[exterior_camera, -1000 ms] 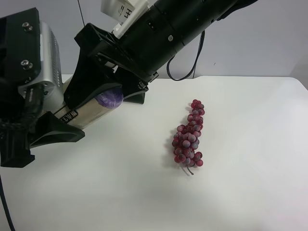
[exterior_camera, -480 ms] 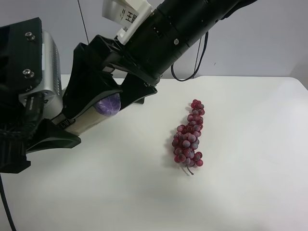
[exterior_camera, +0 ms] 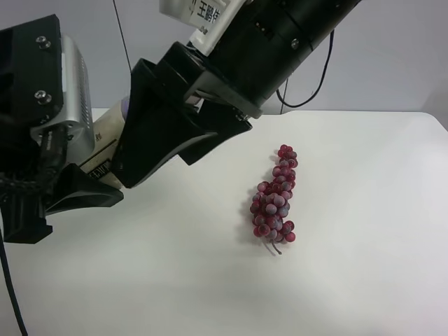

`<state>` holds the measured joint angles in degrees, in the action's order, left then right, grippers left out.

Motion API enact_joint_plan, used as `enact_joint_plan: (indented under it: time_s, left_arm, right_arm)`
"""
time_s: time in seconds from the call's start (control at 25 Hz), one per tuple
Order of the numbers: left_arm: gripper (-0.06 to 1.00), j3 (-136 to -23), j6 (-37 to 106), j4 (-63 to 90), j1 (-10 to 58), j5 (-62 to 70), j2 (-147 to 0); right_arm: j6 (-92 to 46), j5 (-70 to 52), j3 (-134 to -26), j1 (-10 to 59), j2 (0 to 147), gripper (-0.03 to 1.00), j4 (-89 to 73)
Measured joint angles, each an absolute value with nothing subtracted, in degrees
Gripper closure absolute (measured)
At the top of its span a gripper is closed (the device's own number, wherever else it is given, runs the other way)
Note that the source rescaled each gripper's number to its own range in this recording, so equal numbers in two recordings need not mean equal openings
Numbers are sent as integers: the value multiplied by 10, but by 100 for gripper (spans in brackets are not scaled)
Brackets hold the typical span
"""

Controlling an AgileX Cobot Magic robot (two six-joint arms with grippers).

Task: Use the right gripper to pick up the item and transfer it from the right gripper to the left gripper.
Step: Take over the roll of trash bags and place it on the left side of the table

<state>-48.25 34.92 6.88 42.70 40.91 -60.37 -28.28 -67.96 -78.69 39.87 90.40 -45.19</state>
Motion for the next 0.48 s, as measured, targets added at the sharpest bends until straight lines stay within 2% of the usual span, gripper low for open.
enact_joint_plan:
  time_s: [0.48]
  left_arm:
    - [94, -483, 349, 69, 427, 410, -604]
  right_arm:
    - [-217, -694, -787, 399, 804, -2, -291]
